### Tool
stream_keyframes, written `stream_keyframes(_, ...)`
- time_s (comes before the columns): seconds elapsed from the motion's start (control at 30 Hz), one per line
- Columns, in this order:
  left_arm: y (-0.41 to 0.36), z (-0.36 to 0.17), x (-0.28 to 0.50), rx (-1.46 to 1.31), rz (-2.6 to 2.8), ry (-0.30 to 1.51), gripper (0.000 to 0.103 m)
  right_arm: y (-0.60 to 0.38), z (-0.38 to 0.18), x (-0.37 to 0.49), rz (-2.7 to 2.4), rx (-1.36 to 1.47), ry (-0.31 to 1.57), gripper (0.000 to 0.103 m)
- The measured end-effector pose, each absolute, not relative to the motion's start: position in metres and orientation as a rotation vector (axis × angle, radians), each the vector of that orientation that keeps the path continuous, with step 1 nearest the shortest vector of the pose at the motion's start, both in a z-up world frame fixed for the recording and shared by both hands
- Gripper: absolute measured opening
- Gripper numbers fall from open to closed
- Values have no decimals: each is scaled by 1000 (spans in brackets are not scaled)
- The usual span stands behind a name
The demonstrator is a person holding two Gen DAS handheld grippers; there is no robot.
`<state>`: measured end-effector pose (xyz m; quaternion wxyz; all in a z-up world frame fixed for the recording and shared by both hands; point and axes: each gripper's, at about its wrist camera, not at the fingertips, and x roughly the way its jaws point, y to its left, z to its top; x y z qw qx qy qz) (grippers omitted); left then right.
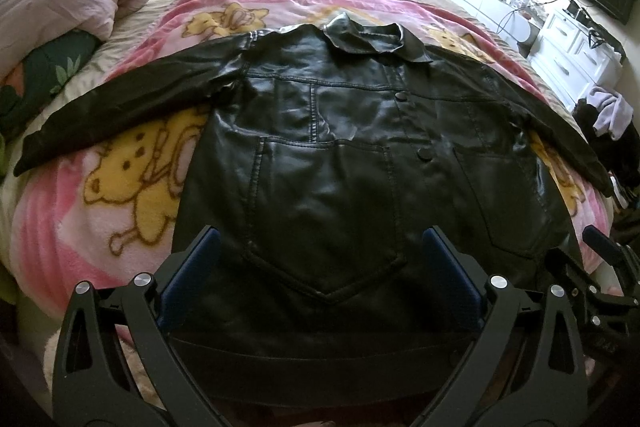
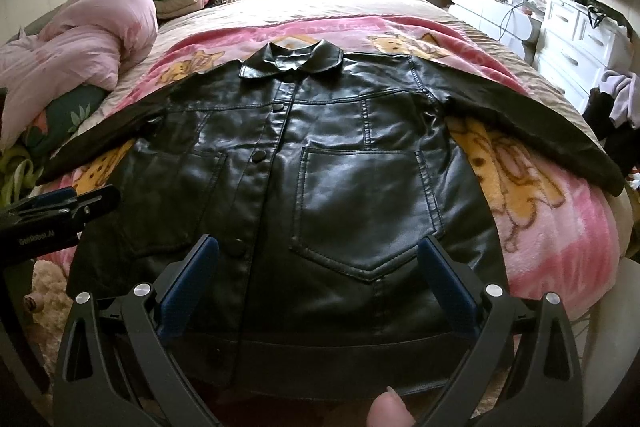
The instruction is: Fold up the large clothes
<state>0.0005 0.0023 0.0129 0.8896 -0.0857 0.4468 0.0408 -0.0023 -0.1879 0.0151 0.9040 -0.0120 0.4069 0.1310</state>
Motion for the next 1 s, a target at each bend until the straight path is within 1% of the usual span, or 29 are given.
stream_keyframes(1.0,3,12,1,-175,86,922,94,-191,18,4,263,-20,838,99)
